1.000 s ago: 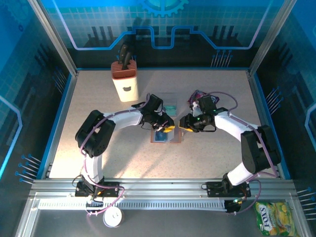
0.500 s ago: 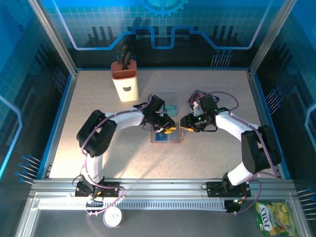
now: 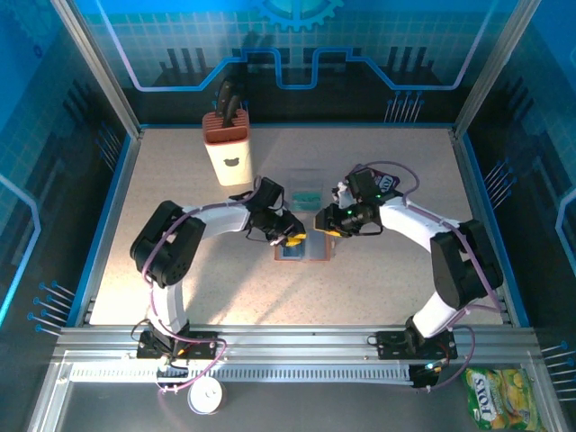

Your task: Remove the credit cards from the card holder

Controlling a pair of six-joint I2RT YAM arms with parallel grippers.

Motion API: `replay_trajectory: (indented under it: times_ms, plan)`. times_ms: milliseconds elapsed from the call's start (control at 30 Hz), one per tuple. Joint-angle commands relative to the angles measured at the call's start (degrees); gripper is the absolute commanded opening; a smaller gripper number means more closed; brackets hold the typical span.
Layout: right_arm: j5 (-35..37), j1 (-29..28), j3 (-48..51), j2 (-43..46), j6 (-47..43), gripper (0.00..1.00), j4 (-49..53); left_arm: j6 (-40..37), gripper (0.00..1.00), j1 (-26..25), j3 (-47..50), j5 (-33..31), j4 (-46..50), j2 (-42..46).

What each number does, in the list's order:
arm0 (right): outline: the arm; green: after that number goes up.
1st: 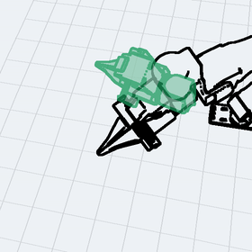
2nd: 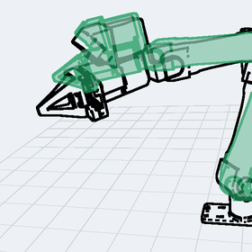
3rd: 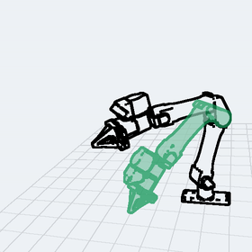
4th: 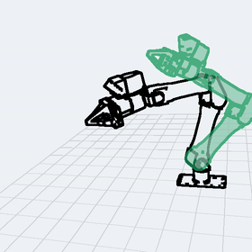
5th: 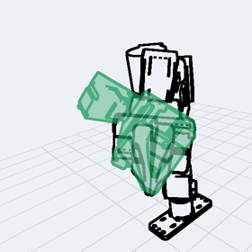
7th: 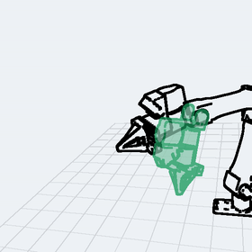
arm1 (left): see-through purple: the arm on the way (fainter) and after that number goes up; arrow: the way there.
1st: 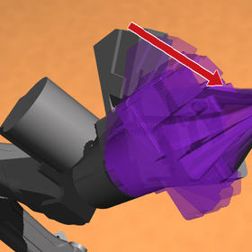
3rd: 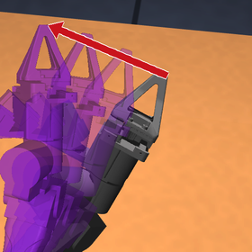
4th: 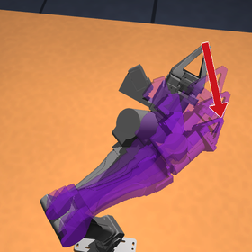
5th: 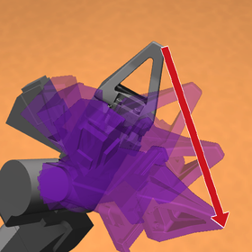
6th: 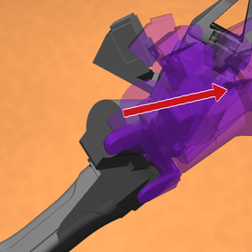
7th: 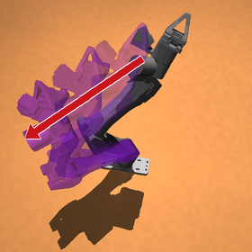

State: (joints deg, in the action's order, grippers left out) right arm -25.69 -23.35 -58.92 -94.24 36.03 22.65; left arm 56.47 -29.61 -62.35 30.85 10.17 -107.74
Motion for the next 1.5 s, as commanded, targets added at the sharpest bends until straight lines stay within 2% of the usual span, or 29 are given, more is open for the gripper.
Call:
replay_trajectory:
  times_ms: [0,400,700,1300,1467]
  plan:
    - [1.7,-2.7,-3.4,-2.7,1.8,0.45,1.4,-1.2,0.24,1.3,2.6,2.4,-2.4,3.3]
    - [4.1,-9.4,-9.3,-9.7,4.4,0.45,1.4,-2.6,0.24,6.5,10.1,4.1,-4.7,7.5]
    - [5.1,-9.5,-8.7,-9.7,3.7,0.45,2.3,-2.1,0.21,6.6,10.2,4.5,-6.7,5.5]
    - [3.4,-9.7,-8.9,-12.1,4.5,0.46,0.4,-7.5,0.07,6.6,10.3,0.4,-1.0,3.5]
    - [2.9,-9.9,-9.1,-12.9,4.7,0.46,-0.1,-7.8,0.07,6.6,10.8,-0.2,-0.5,3.3]
